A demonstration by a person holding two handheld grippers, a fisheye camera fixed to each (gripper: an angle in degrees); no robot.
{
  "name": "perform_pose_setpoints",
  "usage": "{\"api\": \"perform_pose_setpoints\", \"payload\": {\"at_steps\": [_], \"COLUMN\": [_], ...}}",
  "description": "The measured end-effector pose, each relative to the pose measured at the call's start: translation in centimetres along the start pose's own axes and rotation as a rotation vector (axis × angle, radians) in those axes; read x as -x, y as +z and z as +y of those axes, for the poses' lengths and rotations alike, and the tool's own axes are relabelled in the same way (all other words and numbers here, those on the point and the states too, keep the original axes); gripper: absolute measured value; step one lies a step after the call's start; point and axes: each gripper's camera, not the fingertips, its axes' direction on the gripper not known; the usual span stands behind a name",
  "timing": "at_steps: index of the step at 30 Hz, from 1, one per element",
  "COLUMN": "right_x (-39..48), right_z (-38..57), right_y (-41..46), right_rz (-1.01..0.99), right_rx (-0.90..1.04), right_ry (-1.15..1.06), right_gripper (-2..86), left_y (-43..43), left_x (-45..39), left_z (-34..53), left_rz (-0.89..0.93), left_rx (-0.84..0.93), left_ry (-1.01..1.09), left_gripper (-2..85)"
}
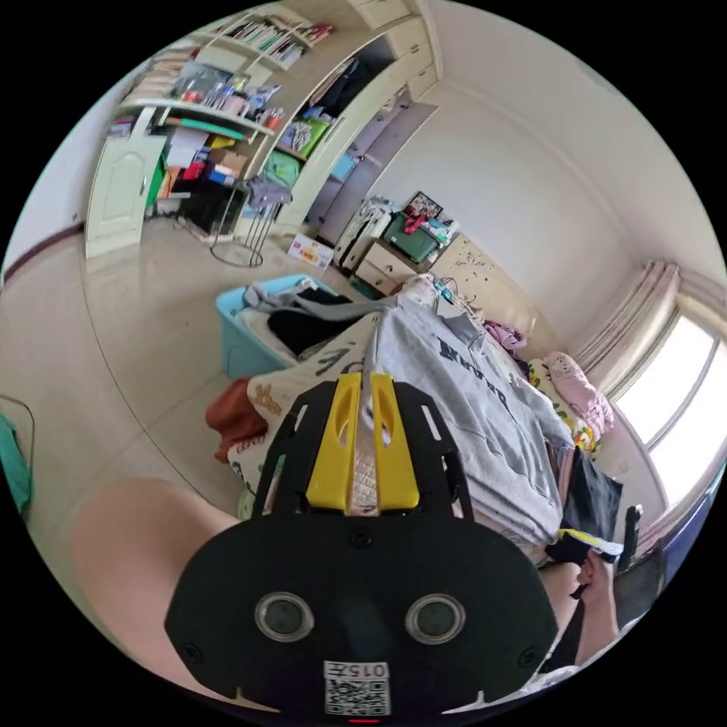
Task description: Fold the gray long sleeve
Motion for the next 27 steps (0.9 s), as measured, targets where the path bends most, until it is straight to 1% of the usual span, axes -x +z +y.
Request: {"api": "perform_pose_setpoints", "payload": {"at_steps": [4, 5, 6, 7, 8, 9, 10, 11, 13, 14, 15, 18, 20, 21, 23, 27], "right_x": [-1.5, -1.4, -1.3, -0.7, 0.3, 0.8, 2.0, 3.1, 4.9, 6.4, 7.2, 10.4, 12.3, 12.7, 13.9, 14.5], "right_z": [-0.5, -1.1, -1.4, -2.1, -3.0, -3.5, -4.6, -5.6, -6.9, -7.7, -8.0, -9.4, -10.4, -10.7, -11.1, -10.9], "right_y": [-2.2, -2.8, -3.0, -3.5, -3.7, -3.8, -3.8, -3.7, -3.1, -2.6, -2.4, -0.9, 0.4, 0.8, 2.1, 4.1], "right_rz": [-0.029, -0.051, -0.074, -0.140, -0.227, -0.271, -0.355, -0.429, -0.524, -0.562, -0.568, -0.471, -0.362, -0.345, -0.353, -0.408], "right_rx": [-0.068, -0.085, -0.095, -0.124, -0.152, -0.158, -0.167, -0.171, -0.157, -0.151, -0.149, -0.130, -0.094, -0.082, -0.050, -0.030], "right_ry": [0.081, 0.114, 0.125, 0.131, 0.118, 0.115, 0.121, 0.150, 0.201, 0.200, 0.198, 0.210, 0.225, 0.223, 0.212, 0.243], "right_gripper": [-0.7, -0.6, -0.6, -0.6, -0.6, -0.6, -0.5, -0.5, -0.5, -0.5, -0.5, -0.5, -0.5, -0.5, -0.5, -0.6], "left_y": [-2.5, -2.7, -2.6, -1.7, 0.1, 1.2, 3.7, 6.6, 11.1, 13.5, 14.3, 16.7, 18.5, 18.9, 19.7, 21.2], "left_x": [-6.3, -8.7, -9.9, -12.3, -14.6, -15.7, -17.8, -19.5, -21.7, -22.6, -22.9, -23.3, -22.7, -22.7, -23.1, -23.8], "left_z": [-2.4, -2.6, -2.7, -2.9, -3.3, -3.5, -3.8, -3.8, -3.0, -2.0, -1.5, 0.5, 1.1, 1.3, 1.6, 2.9], "left_rz": [-0.085, -0.066, -0.044, 0.001, 0.040, 0.068, 0.131, 0.185, 0.227, 0.205, 0.188, 0.125, 0.085, 0.071, 0.005, -0.028], "left_rx": [-0.098, -0.140, -0.161, -0.182, -0.152, -0.127, -0.069, 0.007, 0.124, 0.181, 0.192, 0.219, 0.278, 0.283, 0.273, 0.295], "left_ry": [0.239, 0.337, 0.387, 0.454, 0.490, 0.501, 0.513, 0.500, 0.498, 0.485, 0.474, 0.384, 0.266, 0.254, 0.240, 0.247], "left_gripper": [-0.5, -0.7, -0.7, -0.8, -0.8, -0.8, -0.8, -0.8, -0.8, -0.8, -0.8, -0.7, -0.8, -0.8, -0.8, -0.8]}}
